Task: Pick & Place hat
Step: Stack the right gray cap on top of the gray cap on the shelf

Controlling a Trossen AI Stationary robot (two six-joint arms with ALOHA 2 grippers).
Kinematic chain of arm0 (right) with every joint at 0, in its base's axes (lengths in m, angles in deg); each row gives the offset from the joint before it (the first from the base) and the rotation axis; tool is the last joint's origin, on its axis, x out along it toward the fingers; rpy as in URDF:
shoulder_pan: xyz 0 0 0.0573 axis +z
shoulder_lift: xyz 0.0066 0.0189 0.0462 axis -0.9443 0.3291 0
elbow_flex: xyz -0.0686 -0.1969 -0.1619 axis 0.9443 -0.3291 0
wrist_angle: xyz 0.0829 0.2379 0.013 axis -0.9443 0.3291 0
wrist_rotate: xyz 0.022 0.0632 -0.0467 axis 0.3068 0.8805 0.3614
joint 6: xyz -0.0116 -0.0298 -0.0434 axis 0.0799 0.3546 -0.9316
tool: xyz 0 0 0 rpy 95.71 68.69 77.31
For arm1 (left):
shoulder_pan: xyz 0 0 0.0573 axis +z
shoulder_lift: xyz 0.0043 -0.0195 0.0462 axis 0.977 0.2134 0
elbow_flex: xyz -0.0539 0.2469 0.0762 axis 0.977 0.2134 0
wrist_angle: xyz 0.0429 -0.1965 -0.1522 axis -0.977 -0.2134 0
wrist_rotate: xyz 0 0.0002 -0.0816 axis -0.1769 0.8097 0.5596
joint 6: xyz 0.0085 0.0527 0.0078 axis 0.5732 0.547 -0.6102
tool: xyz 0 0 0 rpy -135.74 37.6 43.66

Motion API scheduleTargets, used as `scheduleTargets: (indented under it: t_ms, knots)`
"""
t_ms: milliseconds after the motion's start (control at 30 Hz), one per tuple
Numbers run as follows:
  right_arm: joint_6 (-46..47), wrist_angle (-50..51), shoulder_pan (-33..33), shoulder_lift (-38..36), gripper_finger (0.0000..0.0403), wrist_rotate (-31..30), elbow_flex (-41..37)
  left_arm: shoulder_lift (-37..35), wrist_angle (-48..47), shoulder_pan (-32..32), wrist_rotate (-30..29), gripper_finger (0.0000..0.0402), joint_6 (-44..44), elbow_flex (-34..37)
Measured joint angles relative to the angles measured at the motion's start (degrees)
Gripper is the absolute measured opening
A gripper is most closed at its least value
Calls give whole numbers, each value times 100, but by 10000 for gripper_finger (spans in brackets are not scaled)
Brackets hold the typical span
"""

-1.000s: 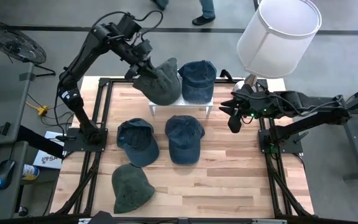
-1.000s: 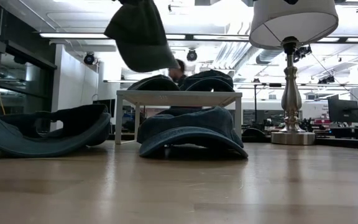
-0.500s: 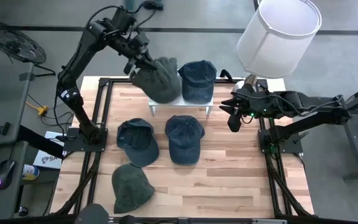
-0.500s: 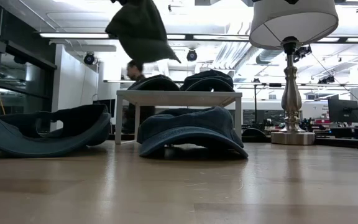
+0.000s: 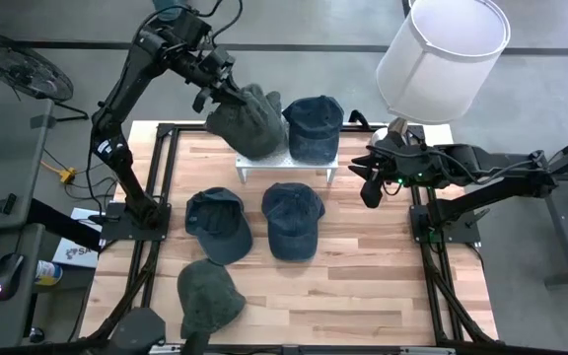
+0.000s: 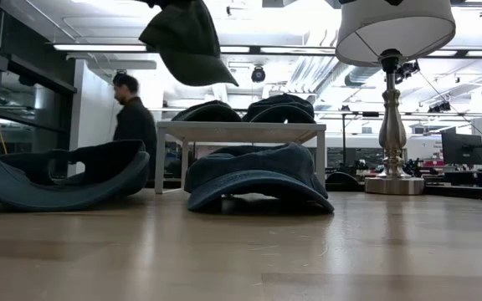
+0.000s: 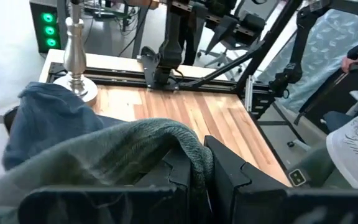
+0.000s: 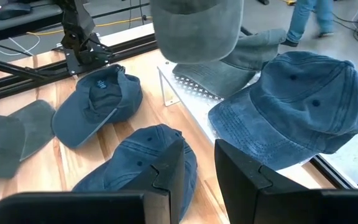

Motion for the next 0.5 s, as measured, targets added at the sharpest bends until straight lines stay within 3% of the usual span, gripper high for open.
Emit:
scheduleTargets:
  t_ms: [500]
  knots:
    - [0,4,0,0,83,-71,1,406,-143,-9,92,22,185,2]
